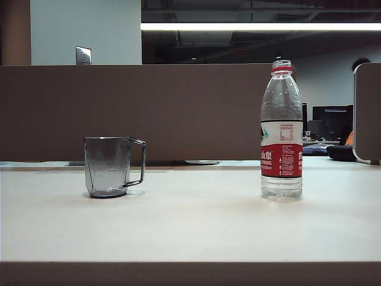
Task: Pick up the mineral water bottle on the table and pour water into the mug until it's half full.
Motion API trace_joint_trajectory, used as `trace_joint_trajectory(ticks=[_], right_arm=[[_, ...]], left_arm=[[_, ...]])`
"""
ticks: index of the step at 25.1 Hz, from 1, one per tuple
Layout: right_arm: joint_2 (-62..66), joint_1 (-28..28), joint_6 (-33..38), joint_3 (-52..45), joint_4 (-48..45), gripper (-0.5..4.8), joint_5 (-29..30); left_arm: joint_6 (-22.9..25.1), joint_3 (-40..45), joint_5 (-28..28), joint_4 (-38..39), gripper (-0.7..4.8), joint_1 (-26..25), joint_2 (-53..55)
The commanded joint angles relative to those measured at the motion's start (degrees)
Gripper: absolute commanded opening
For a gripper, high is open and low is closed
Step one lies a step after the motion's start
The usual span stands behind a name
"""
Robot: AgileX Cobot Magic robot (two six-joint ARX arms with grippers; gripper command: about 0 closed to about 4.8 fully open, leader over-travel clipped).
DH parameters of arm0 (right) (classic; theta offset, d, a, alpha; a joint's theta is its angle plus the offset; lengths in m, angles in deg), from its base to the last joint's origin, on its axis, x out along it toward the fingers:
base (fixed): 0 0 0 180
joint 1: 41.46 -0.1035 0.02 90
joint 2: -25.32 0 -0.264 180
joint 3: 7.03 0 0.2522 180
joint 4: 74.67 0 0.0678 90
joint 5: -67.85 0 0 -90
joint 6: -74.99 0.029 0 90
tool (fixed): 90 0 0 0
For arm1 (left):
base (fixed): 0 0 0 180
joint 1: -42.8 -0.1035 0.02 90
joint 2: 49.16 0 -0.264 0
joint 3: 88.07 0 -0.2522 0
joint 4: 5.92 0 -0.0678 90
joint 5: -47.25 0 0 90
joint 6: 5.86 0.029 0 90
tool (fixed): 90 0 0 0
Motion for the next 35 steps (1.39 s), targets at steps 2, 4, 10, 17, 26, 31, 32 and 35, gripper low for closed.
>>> trace_joint_trajectory(ticks=[2, 4, 10, 17, 26, 31, 32, 35], right_arm=[[-0.1, -0.1, 1.6, -0.3, -3.9, -0.06, -1.7], [-0.1, 0.0, 2.9, -0.3, -4.7, -0.06, -1.8], [-0.1, 0.0, 11.5, 0.6, -8.1, -0.06, -2.2], [0.1, 0.0, 17.4, 17.4, 6.3, -0.06, -4.2], [8.8, -0.1, 7.3, 34.0, 19.0, -0.06, -1.9], [23.0, -0.7, 7.1, 41.6, 18.8, -0.06, 3.0], [28.0, -0.9, 7.3, 43.8, 19.0, -0.06, 5.0], [35.8, -2.0, 7.2, 47.7, 19.0, -0.06, 8.3]], left_arm=[[-1.3, -0.2, -0.1, -0.8, -0.05, -0.1, 0.0], [-1.2, -0.4, -0.2, -0.8, -0.05, -0.1, 0.0], [-2.8, -5.3, -0.2, 4.0, -0.05, -0.1, 0.0], [-1.9, -26.0, 4.5, 17.7, -0.05, 0.0, 5.6], [-1.2, -48.5, 13.4, 29.4, -0.05, 1.9, 24.6], [-0.7, -57.5, 16.0, 34.5, -0.05, 5.7, 34.4], [-0.2, -59.2, 15.9, 35.5, -0.05, 8.0, 36.5], [1.2, -61.9, 15.9, 38.0, -0.05, 12.0, 39.5]])
